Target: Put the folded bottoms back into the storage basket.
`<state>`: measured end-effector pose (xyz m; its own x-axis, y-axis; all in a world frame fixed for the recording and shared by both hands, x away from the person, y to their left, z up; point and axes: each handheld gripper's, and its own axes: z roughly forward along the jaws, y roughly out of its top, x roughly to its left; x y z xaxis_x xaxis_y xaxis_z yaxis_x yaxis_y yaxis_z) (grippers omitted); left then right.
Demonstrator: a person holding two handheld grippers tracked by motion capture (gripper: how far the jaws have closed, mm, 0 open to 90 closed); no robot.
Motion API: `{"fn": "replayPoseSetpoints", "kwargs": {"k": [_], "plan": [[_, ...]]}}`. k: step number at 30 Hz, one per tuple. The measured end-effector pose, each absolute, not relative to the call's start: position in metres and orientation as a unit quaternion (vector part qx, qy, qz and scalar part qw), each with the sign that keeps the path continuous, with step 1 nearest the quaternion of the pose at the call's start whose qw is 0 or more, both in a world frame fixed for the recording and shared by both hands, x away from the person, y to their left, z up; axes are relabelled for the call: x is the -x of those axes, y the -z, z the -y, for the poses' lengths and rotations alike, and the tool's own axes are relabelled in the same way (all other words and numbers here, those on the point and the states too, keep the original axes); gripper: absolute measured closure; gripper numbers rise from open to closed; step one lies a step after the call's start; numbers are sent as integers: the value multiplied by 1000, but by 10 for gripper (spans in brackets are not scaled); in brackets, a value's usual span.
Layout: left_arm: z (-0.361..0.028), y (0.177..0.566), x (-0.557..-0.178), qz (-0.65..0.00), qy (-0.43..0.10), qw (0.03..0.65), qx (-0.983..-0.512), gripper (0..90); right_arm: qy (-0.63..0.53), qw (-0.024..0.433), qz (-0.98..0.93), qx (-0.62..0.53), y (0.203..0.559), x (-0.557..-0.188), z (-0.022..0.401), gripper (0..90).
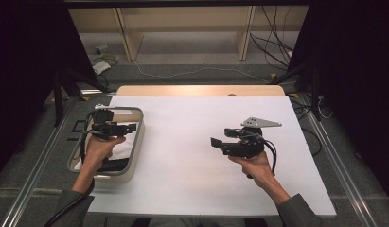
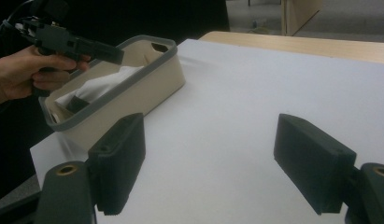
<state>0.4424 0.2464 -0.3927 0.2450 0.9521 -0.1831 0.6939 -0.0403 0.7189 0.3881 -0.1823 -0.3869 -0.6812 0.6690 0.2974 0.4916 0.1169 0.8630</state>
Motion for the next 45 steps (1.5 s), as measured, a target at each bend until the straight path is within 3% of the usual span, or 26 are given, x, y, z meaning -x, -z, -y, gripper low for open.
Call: {"fn": "replayPoseSetpoints", "kwargs": {"k": [20,45], "plan": [[-221,393,-415,-538,-191,429,-700,162,-548,92,-734,-391,392,-381,192,236],[-200,398,-386,-493,-163,500,-693,159,-563,107,-722,-388,394,-373,199,182]]}}
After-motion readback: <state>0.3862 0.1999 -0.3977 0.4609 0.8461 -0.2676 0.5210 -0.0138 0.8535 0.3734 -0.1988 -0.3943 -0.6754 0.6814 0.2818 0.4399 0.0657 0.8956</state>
